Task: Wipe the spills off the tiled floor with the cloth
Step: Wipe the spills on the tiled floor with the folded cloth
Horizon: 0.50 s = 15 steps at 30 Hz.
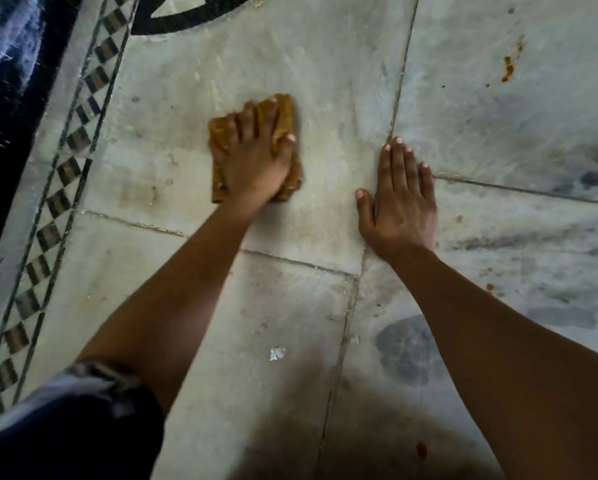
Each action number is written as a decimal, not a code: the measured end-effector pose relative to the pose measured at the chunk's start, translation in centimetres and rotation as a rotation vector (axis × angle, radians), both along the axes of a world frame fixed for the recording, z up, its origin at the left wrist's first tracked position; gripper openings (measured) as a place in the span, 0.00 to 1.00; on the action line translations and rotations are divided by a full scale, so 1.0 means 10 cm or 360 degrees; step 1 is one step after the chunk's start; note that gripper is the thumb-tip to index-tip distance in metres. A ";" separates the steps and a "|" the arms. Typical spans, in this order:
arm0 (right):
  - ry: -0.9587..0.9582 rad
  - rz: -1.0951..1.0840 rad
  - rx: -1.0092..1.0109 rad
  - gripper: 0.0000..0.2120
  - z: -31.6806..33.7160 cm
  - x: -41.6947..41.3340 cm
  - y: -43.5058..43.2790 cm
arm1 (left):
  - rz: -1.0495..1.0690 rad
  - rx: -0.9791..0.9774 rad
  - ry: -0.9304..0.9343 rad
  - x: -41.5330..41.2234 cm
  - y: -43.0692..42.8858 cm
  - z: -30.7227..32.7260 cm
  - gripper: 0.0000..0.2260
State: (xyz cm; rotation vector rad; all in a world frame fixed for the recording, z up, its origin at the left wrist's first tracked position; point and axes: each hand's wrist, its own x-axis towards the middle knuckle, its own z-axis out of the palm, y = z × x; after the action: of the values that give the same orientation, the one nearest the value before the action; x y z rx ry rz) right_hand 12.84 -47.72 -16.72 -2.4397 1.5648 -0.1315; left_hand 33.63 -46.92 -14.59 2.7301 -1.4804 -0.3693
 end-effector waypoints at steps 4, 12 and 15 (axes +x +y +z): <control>-0.0016 0.0001 0.0011 0.33 0.01 0.00 0.00 | -0.0525 -0.0113 -0.0095 -0.51 0.42 -0.03 0.28; -0.0010 -0.0014 0.0049 0.33 0.01 -0.01 -0.01 | -0.0331 0.0055 -0.0101 0.65 1.04 0.01 0.29; -0.0055 -0.0022 0.0018 0.33 -0.01 0.00 -0.01 | 0.0132 -0.0011 -0.0061 1.00 0.24 0.01 0.28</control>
State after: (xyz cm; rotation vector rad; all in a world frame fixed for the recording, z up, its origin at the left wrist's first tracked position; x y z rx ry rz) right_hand 12.84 -47.80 -16.78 -2.4057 1.5642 -0.1658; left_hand 43.59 -44.55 -14.44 2.7973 -1.3686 -0.3109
